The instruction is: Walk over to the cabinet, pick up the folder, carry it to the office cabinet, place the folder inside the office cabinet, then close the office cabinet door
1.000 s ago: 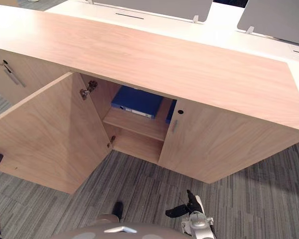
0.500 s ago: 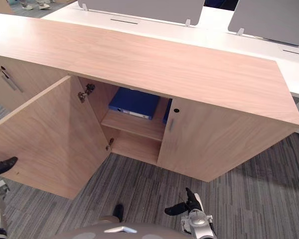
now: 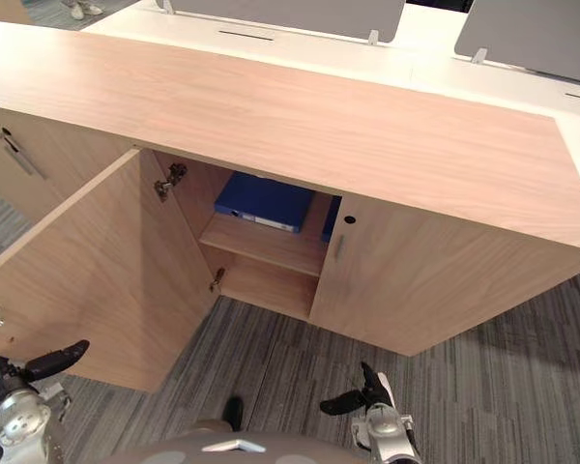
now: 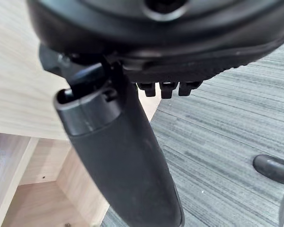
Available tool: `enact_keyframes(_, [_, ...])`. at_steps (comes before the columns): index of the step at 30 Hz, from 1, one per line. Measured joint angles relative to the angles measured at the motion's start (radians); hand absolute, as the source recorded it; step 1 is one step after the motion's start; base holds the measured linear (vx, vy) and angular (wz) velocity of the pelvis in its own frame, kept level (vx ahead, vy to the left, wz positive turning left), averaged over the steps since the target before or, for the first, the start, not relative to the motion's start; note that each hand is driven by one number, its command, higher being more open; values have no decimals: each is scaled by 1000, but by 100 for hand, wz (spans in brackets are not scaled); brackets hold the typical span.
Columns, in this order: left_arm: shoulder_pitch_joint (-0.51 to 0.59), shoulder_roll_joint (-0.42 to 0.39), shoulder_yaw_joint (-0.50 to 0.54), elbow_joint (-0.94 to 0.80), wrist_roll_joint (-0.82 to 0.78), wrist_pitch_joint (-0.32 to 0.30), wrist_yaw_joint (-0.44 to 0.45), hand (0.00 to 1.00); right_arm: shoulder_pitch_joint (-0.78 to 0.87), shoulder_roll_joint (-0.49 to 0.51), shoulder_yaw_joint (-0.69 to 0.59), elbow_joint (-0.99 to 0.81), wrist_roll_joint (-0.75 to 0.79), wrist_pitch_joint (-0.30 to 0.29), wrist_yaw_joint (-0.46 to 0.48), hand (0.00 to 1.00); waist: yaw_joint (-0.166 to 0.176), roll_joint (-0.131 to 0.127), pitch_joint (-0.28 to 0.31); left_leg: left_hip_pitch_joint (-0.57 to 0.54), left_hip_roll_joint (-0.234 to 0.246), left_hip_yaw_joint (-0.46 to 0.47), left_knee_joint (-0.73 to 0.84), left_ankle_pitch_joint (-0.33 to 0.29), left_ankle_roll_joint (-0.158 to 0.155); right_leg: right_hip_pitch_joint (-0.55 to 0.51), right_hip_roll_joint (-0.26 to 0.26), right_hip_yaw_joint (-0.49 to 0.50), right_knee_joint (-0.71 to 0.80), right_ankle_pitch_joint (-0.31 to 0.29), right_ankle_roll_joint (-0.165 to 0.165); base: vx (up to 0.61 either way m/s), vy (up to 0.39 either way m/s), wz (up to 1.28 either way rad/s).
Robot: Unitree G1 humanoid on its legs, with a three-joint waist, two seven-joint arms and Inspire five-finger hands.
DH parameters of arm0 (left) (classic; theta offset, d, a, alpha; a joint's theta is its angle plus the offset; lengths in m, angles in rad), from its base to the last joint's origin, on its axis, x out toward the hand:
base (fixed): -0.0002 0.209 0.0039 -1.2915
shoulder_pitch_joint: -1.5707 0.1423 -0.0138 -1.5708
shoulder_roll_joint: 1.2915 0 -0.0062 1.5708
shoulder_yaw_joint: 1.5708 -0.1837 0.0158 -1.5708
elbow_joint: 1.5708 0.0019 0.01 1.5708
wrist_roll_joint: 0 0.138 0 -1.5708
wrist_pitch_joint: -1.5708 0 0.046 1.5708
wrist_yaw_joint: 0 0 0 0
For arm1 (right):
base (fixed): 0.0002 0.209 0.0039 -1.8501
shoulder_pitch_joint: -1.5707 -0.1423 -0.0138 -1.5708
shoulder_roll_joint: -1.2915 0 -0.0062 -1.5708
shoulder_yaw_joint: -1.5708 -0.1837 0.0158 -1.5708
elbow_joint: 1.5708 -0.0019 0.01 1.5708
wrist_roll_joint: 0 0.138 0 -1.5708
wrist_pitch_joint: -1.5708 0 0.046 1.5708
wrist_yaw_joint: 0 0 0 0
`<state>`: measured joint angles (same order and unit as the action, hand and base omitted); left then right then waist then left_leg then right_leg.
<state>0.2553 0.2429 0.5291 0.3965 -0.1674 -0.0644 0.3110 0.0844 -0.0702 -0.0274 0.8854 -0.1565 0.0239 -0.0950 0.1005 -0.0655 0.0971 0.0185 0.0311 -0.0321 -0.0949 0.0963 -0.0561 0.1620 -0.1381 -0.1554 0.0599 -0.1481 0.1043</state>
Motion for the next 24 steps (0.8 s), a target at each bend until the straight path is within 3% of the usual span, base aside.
enact_keyframes(6, [54, -52, -106, 0, 1, 0, 0, 100, -7, 2, 0, 1, 0, -2, -1, 100, -1, 6, 1, 9, 7, 2, -1, -1, 0, -4, 0, 3, 21, 1, -1, -68, 8, -2])
enact_keyframes(14, [157, -201, -357, -1, 2, 1, -54, 100, 26, 42, 0, 7, 0, 2, -3, 100, -32, 24, 8, 0, 4, 26, -1, 13, 5, -19, -2, 29, 9, -8, 5, -116, 21, -4])
enact_keyframes(24, [121, -197, -643, 0, 26, 23, -167, 100, 28, 64, -25, 2, 1, -5, -27, 100, -80, 27, 5, 24, 18, 136, 1, -3, 6, -42, 4, 137, -3, 14, 7, 36, 11, -28])
